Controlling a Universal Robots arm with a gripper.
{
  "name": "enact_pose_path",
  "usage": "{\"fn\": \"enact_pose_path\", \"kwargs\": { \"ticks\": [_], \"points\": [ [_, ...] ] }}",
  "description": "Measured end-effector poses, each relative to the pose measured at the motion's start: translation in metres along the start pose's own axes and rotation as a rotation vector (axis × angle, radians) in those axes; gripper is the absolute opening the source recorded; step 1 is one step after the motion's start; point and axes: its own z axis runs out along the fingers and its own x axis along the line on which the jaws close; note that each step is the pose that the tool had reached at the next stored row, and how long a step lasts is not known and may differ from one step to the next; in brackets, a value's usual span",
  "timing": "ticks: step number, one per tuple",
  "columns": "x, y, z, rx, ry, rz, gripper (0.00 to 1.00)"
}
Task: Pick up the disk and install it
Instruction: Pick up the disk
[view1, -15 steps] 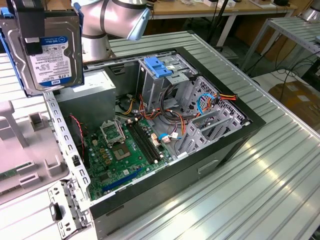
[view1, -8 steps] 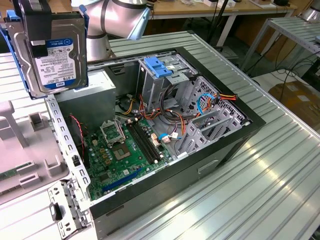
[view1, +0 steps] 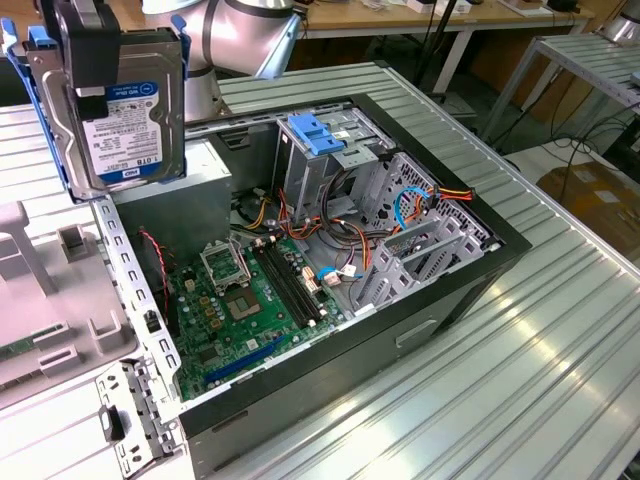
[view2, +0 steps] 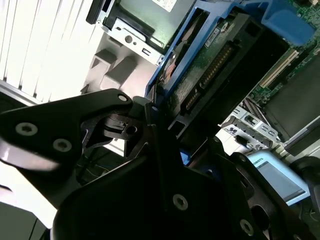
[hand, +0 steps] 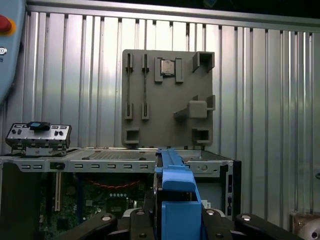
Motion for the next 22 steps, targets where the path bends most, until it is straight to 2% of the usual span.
{"fn": "enact_pose_path", "kwargs": {
  "ticks": [11,14,18,22],
  "points": [
    [0.0162,-0.0067,-0.0014,-0.0001,0.0000,0.000,0.36],
    [0.0240,-0.0096,-0.0021,-0.0003,0.0000,0.000,0.36],
    [0.0308,-0.0128,-0.0026,-0.0006,0.0000,0.000,0.36],
    [0.0416,-0.0190,-0.0036,-0.0016,0.0000,0.000,0.36]
  ]
}}
